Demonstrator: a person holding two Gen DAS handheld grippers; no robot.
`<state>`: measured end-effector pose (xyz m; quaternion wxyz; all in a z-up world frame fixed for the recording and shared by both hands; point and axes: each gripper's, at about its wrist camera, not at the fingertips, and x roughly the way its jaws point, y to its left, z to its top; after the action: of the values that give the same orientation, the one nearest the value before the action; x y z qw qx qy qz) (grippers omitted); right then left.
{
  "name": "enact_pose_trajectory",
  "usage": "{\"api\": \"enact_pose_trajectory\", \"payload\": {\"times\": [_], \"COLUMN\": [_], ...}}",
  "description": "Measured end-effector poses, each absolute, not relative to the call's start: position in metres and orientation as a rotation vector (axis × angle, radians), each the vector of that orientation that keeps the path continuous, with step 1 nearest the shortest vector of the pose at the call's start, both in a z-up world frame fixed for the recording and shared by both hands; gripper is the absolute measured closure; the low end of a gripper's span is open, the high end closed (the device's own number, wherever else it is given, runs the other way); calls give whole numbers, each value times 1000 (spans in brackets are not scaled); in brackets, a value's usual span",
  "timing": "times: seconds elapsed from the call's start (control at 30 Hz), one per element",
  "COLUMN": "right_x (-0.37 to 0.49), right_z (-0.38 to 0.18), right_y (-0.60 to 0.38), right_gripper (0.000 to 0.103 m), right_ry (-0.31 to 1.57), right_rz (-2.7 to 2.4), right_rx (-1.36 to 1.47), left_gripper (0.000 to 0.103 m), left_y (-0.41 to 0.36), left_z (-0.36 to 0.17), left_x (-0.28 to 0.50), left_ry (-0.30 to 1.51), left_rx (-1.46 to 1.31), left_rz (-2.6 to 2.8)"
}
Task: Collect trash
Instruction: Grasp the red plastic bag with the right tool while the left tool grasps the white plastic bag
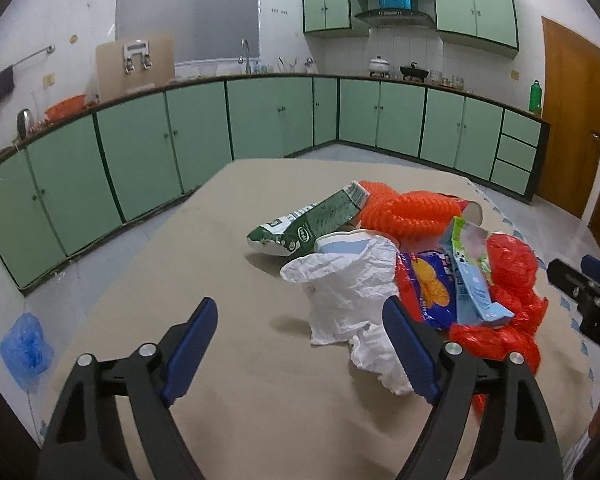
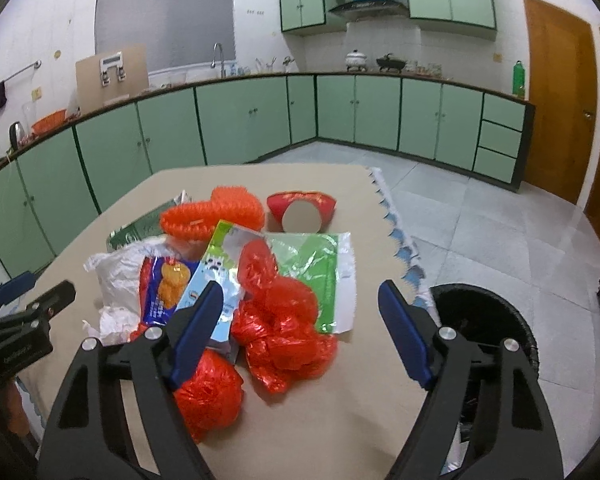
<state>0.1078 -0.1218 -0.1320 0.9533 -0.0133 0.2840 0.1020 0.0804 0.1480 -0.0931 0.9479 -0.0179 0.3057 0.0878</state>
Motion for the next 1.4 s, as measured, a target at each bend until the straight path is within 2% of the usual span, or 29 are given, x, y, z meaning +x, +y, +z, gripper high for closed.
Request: {"api": "enact_pose_trajectory", "payload": {"times": [0.47,0.57,0.6,0.63,0.73,0.77,0.8,0.97,1.03,1.2,1.23,1.27,1.33,1.4], "right_x": [144,150,152,153,152,152,151,148,145,144,143,143,142,142], "right_z": [-156,-162,-165,-166,-166,-165,-164,-158,-154,-150,-150,-151,-151,-152], "right_y": [-112,-110,-109,-109,-107,-106,-106,-108,-109,-112,-112,-112,-112,-111], "right_gripper": [38,48,54,62,77,79,84,88,88,88,88,88,89,89], "right_ry": [676,705,718,724,734,733,729,726,717,701,701,700,701,704], "right_rz": [232,246,256,265,309,316,320,334,335,331,331,330,329,329], "right_rx": [-40,-45,-46,-45,-43,-47,-52,-42,-35,-31,-32,-33,-36,-38], "left_gripper": [20,20,20,24,44,52,55,98,103,100,87,64,42,39], "left_y": [156,155,154,153,152,152,152,149,147,149,150,151,153,154], "left_z": [-115,-117,-117,-118,-120,-121,-122,-121,-118,-108,-107,-106,-103,-104], "left_x": [119,123,124,125,128,128,128,126,123,119,119,118,116,118], "left_ry": [683,685,685,685,701,704,707,692,675,665,666,667,649,648], "left_rx": [-48,-51,-51,-54,-65,-70,-76,-72,-65,-72,-78,-81,-77,-63], "left_rz": [124,103,95,87,58,47,37,8,8,32,41,51,82,83]}}
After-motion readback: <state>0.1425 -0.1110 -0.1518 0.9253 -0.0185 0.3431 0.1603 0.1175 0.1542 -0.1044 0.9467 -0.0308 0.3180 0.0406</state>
